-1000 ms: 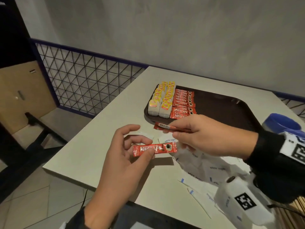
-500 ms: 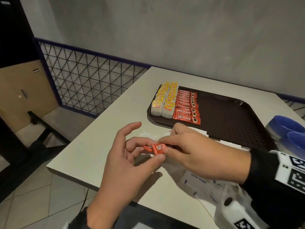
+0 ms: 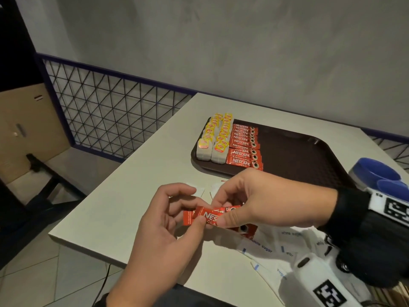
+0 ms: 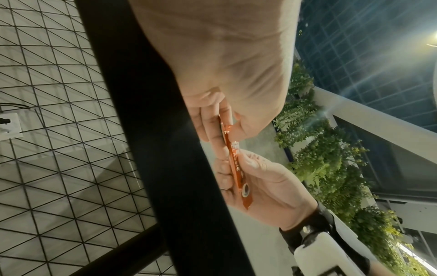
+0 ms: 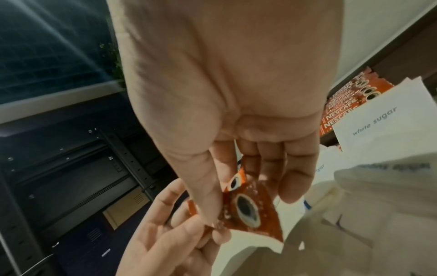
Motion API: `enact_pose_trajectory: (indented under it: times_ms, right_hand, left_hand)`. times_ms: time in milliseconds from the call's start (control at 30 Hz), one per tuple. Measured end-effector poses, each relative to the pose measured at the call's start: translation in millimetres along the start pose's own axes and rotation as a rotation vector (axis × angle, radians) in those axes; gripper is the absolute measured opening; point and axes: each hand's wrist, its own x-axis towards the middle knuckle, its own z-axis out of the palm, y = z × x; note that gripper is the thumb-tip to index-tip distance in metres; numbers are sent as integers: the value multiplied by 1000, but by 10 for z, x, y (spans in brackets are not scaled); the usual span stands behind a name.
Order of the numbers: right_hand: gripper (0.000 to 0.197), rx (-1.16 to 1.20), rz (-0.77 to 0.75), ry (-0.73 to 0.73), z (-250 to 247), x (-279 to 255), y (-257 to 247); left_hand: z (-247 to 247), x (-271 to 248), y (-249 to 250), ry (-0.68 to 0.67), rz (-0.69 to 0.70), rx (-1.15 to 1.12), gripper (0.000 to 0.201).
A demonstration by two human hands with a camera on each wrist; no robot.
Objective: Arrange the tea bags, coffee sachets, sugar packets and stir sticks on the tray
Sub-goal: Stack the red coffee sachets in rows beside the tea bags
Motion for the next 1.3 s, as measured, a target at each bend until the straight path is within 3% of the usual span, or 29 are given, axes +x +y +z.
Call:
enact_pose_trajectory:
  times_ms: [233,400,467,567,867,1067,1300]
  right_hand:
    - [13,-68,72,-13,-376,76,32]
    - [12,-129,156,358,-924,239,214]
    - [14,-167,232,412,-1065,353,371]
    - [14,-247,304,343,-1148,489,589]
    - [13,-524,258,152,-1096,749,734]
    - [20,-709,250,167,-1032,795,761]
    - [32,-763,215,225,-1008,805,762]
  left_hand:
    - [49,-27,8,28,104,31,65]
    - [39,-10,-9,122,118,10,56]
    - [43,-8,-19,141,125,-3,52]
    - [46,-8,-29,157,128,24,49]
    - [46,55,-129,166,268,87,34]
    - [22,96,-178,141,325,82,27]
    - [-32,119,-253,100,365,95,26]
